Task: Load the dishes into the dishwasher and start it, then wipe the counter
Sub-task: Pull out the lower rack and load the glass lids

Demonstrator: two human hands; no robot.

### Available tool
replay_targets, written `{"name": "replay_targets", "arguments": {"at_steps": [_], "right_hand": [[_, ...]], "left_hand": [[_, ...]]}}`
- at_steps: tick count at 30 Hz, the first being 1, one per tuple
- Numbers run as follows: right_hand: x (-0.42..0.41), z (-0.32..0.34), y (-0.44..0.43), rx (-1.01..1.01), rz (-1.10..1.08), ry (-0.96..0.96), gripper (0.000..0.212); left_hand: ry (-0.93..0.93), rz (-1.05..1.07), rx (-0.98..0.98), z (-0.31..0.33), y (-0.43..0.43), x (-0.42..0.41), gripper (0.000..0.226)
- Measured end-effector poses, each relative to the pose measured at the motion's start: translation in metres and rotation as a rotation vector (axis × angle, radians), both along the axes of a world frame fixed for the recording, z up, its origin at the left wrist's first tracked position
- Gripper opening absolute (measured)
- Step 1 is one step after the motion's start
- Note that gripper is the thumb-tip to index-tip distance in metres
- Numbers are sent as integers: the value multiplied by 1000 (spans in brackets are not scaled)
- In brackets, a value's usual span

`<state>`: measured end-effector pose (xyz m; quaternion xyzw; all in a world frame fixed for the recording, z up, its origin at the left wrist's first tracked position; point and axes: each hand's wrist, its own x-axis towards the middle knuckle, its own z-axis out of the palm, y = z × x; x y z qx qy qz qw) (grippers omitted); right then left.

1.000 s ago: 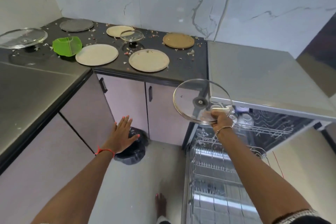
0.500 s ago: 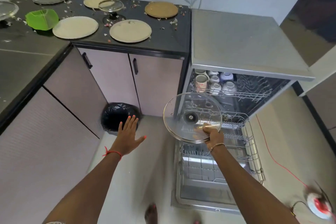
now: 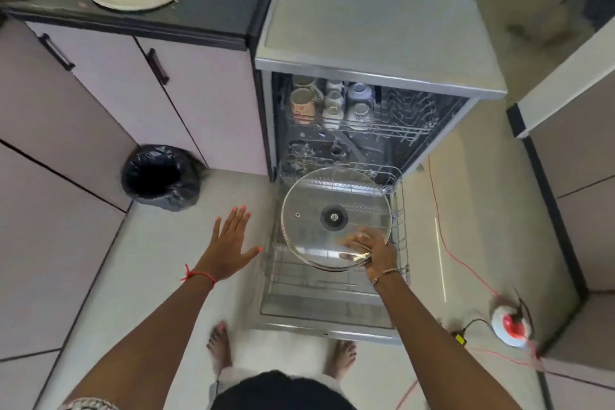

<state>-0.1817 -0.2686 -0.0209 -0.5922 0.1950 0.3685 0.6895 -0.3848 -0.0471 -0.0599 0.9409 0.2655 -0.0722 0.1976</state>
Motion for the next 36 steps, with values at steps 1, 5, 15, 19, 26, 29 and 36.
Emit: {"name": "replay_targets", "arguments": {"at_steps": [1, 5, 15, 19, 26, 29, 36], "right_hand": [[10, -3, -15, -14, -8, -1, 17], [45, -14, -65, -110, -31, -22, 21], [111, -71, -107, -446, 41, -121, 29], [132, -130, -117, -696, 141, -364, 18], [153, -173, -112, -897, 193, -510, 18], [159, -184, -112, -966, 235, -523, 24], [165, -213, -113, -1094, 423, -527, 28]], "left_hand": [[-4, -3, -21, -5, -15, 9, 104], [7, -21, -63, -24, -66, 39, 105], [128, -202, -115, -95, -134, 98, 79], [266, -292, -88, -144, -150, 126, 72], [316, -393, -101, -220, -168, 155, 69], [287, -392, -114, -245, -176, 158, 64], [367, -401, -183, -277, -192, 153, 56]]}}
